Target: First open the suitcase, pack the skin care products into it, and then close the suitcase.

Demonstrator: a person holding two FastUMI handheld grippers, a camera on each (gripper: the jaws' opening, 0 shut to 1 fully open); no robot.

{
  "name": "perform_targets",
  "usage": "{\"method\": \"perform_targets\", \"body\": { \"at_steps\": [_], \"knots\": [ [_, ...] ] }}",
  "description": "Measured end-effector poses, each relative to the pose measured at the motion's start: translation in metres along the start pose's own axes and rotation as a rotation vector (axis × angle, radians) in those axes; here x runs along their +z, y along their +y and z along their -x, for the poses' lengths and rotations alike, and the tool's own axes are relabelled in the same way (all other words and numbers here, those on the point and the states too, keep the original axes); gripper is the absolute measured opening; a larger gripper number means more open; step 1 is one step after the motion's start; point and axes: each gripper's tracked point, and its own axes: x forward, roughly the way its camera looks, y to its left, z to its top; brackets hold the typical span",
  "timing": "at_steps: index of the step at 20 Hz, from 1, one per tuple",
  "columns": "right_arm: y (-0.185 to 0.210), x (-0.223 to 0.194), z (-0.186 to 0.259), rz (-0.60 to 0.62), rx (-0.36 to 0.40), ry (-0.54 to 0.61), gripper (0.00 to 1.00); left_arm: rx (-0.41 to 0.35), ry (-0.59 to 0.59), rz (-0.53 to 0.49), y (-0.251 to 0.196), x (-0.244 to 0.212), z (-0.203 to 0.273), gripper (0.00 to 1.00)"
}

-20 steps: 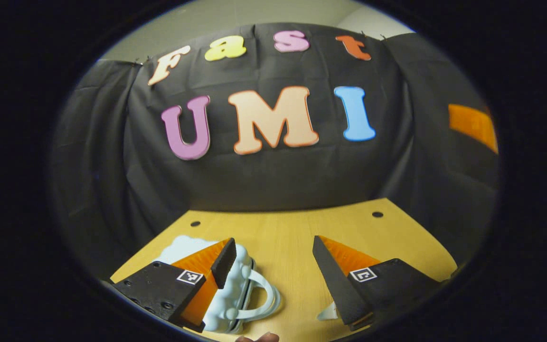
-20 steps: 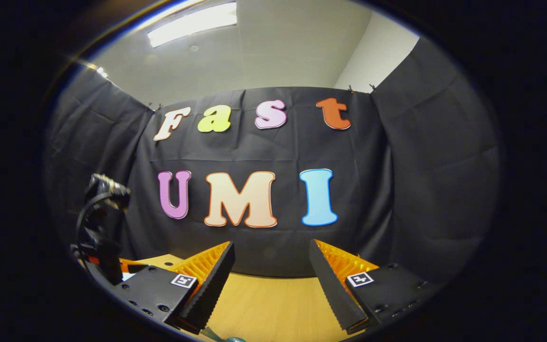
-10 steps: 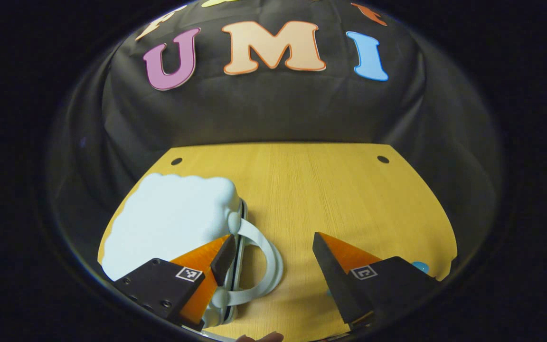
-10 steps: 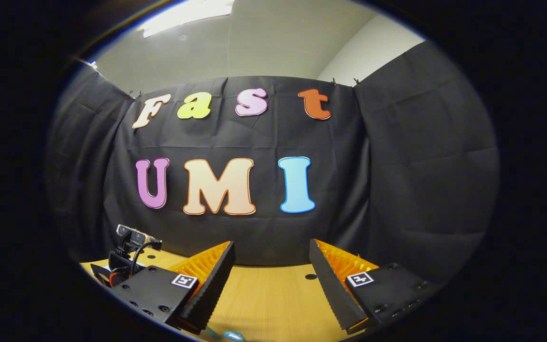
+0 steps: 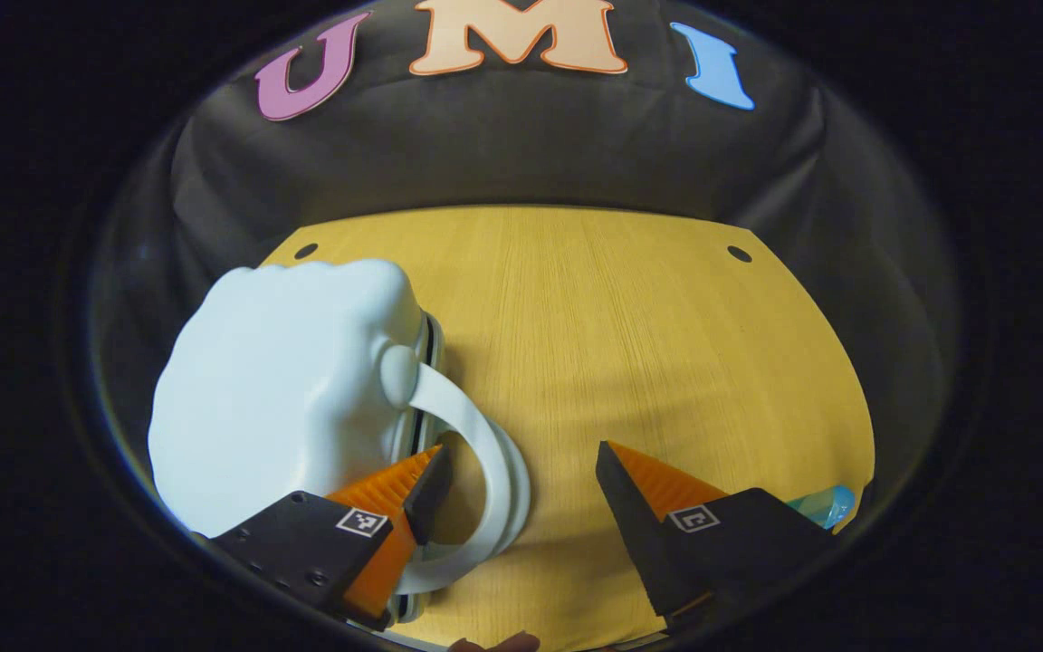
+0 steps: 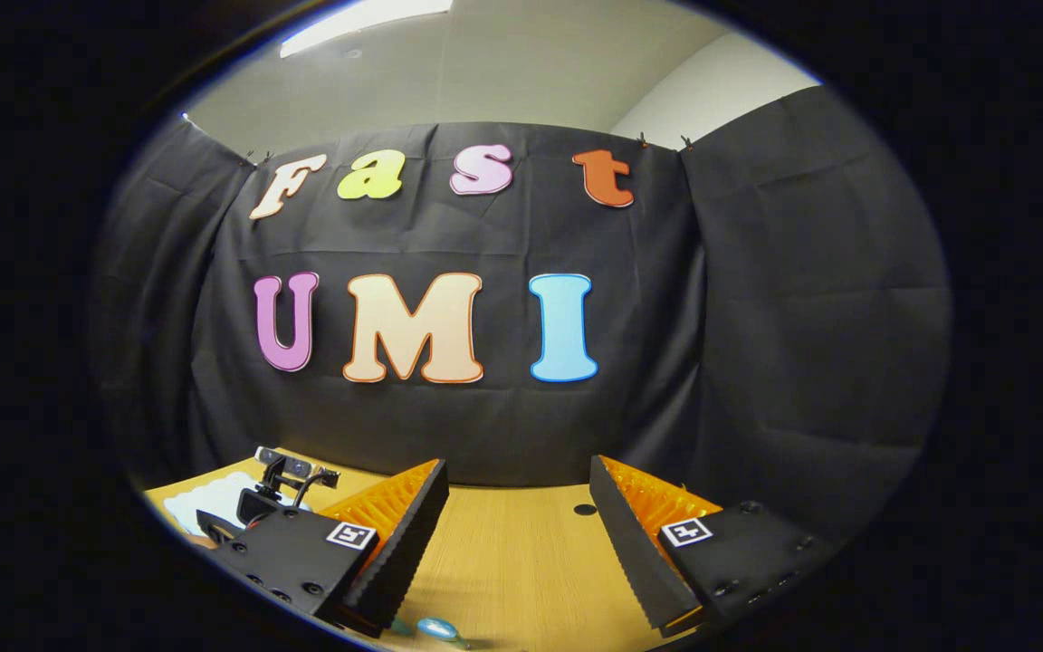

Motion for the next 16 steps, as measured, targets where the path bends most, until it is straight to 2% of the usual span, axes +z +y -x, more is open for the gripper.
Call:
{"method": "perform_targets", "body": {
  "at_steps": [2, 5, 6, 7, 8, 9, 10, 11, 12, 13, 16],
  "knots": [
    [0.003, -0.002, -0.003, 0.016, 0.011, 0.005, 0.98, -0.014, 0.028, 0.006, -0.003, -0.005, -0.005, 0.95],
    [0.007, -0.006, -0.005, 0.038, 0.022, 0.011, 0.99, -0.076, 0.068, 0.018, -0.013, -0.012, -0.011, 0.94],
    [0.007, -0.006, -0.005, 0.043, 0.022, 0.012, 0.99, -0.097, 0.081, 0.022, -0.015, -0.016, -0.011, 0.89],
    [0.007, -0.008, -0.005, 0.046, 0.023, 0.013, 0.99, -0.081, 0.087, 0.013, -0.011, -0.017, -0.012, 0.82],
    [0.007, -0.008, -0.005, 0.045, 0.025, 0.013, 0.99, -0.062, 0.081, -0.003, -0.004, -0.017, -0.014, 0.71],
    [0.007, -0.007, -0.006, 0.044, 0.024, 0.01, 0.99, -0.042, 0.077, -0.017, 0.002, -0.017, -0.014, 0.67],
    [0.006, -0.004, -0.006, 0.044, 0.023, 0.0, 0.99, -0.021, 0.072, -0.027, 0.006, -0.016, -0.015, 0.43],
    [0.006, -0.001, -0.005, 0.044, 0.021, -0.012, 0.99, -0.011, 0.076, -0.03, 0.01, -0.016, -0.016, 0.35],
    [0.006, 0.001, -0.005, 0.045, 0.021, -0.021, 0.99, -0.014, 0.091, -0.032, 0.01, -0.019, -0.015, 0.16],
    [0.007, 0.001, -0.005, 0.045, 0.024, -0.026, 0.99, -0.018, 0.109, -0.039, 0.011, -0.023, -0.016, 0.11],
    [0.012, 0.0, -0.005, 0.051, 0.04, -0.03, 0.99, -0.016, 0.094, -0.061, 0.011, -0.018, -0.013, 0.07]
  ]
}}
